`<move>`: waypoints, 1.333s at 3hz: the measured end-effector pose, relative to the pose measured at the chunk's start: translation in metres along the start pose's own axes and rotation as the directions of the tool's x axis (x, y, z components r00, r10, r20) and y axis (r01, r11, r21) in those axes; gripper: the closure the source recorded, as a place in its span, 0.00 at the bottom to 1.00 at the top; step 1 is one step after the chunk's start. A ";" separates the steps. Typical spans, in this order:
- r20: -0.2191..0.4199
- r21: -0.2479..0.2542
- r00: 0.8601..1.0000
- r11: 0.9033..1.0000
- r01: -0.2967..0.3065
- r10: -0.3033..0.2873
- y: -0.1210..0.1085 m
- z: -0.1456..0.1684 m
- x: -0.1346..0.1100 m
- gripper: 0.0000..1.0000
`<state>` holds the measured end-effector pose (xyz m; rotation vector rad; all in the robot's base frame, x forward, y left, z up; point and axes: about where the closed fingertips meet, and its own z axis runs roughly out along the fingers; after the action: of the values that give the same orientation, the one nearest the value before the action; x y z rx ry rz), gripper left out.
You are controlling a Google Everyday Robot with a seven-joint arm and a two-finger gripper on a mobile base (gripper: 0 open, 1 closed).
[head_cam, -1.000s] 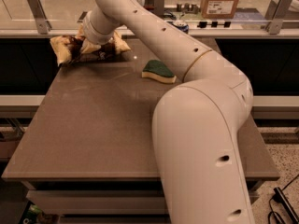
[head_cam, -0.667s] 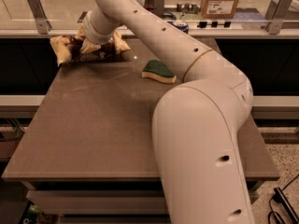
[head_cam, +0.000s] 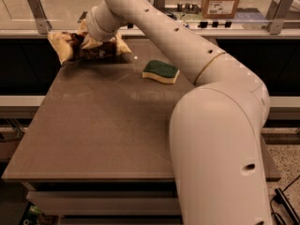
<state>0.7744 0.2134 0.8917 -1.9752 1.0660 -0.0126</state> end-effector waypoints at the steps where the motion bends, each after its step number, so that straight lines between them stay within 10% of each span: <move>1: 0.002 0.068 1.000 0.997 0.027 -0.027 -0.014 -0.028 -0.004 1.00; 4: -0.028 0.209 0.997 0.975 0.074 -0.070 -0.052 -0.084 0.000 1.00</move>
Offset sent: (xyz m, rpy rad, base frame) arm -0.0046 -0.0486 0.0899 0.0787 -0.2030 -0.0534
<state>0.7779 0.1692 0.9803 -1.8246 0.9638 -0.1778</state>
